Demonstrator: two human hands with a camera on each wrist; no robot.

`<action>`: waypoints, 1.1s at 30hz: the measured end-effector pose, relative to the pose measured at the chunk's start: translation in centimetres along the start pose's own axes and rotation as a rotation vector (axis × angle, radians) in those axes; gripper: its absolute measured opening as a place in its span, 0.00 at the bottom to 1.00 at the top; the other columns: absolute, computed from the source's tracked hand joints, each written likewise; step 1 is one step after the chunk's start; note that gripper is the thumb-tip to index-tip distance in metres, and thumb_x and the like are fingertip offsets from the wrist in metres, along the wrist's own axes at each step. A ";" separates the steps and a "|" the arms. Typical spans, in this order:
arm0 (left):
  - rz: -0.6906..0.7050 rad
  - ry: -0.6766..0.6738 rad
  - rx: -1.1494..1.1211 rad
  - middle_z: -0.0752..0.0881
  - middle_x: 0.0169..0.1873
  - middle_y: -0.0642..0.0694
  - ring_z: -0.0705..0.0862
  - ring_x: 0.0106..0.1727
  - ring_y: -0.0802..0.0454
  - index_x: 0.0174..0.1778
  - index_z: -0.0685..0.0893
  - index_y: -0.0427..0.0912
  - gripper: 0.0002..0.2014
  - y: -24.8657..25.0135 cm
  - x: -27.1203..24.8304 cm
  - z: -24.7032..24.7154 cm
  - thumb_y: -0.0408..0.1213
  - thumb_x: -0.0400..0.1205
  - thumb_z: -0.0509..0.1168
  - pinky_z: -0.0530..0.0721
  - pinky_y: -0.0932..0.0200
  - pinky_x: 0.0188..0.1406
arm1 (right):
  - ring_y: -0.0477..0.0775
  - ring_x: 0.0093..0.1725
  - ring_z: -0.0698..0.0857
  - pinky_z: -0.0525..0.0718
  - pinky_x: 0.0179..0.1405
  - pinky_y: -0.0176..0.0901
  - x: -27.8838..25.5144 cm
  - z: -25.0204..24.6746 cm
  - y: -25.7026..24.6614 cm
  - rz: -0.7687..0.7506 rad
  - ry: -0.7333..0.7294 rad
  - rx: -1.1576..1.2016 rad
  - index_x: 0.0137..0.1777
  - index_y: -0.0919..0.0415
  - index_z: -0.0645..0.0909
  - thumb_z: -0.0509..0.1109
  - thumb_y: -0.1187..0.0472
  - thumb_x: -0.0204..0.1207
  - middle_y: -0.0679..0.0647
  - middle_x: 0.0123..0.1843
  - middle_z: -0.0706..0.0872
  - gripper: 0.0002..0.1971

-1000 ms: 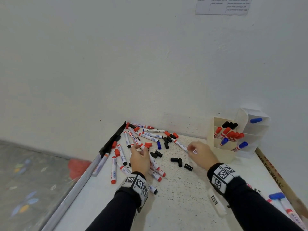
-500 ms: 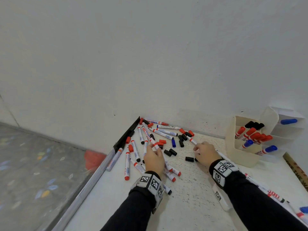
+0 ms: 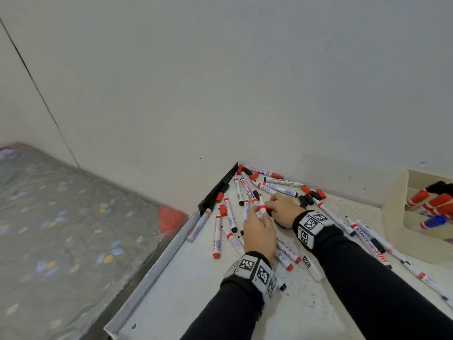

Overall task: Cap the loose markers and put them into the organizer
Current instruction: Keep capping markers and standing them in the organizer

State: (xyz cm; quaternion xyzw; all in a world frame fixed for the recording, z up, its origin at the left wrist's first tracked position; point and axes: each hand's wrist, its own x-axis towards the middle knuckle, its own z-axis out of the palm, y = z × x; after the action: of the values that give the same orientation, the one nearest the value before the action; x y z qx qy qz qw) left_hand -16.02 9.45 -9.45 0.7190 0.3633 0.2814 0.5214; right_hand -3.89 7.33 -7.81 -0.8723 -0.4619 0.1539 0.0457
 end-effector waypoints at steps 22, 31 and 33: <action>0.107 -0.193 0.036 0.81 0.45 0.57 0.76 0.36 0.68 0.64 0.79 0.48 0.13 0.5 -0.5 -0.3 0.40 0.84 0.60 0.70 0.78 0.29 | 0.50 0.41 0.81 0.78 0.40 0.35 -6.6 -3.6 2.4 -0.018 0.405 0.648 0.54 0.51 0.79 0.64 0.64 0.79 0.53 0.46 0.85 0.08; 0.191 -0.275 0.000 0.81 0.40 0.57 0.78 0.39 0.62 0.55 0.83 0.48 0.12 1.1 -1.4 -0.3 0.43 0.76 0.70 0.78 0.69 0.40 | 0.53 0.37 0.74 0.69 0.41 0.42 -9.0 -4.3 2.3 0.075 0.318 0.433 0.32 0.56 0.72 0.54 0.50 0.84 0.52 0.32 0.78 0.20; 0.218 -0.296 0.033 0.84 0.39 0.55 0.81 0.38 0.59 0.53 0.85 0.47 0.10 1.0 -1.2 -0.2 0.43 0.78 0.68 0.83 0.64 0.44 | 0.52 0.39 0.74 0.70 0.46 0.42 -9.3 -4.5 1.6 0.104 0.335 0.400 0.29 0.57 0.69 0.51 0.49 0.84 0.57 0.38 0.78 0.23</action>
State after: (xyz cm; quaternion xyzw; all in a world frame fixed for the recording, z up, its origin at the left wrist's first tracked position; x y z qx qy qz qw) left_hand -16.67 8.37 -8.44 0.7963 0.2071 0.2211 0.5236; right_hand -6.14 -0.95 -1.81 -0.8817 -0.3631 0.0976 0.2850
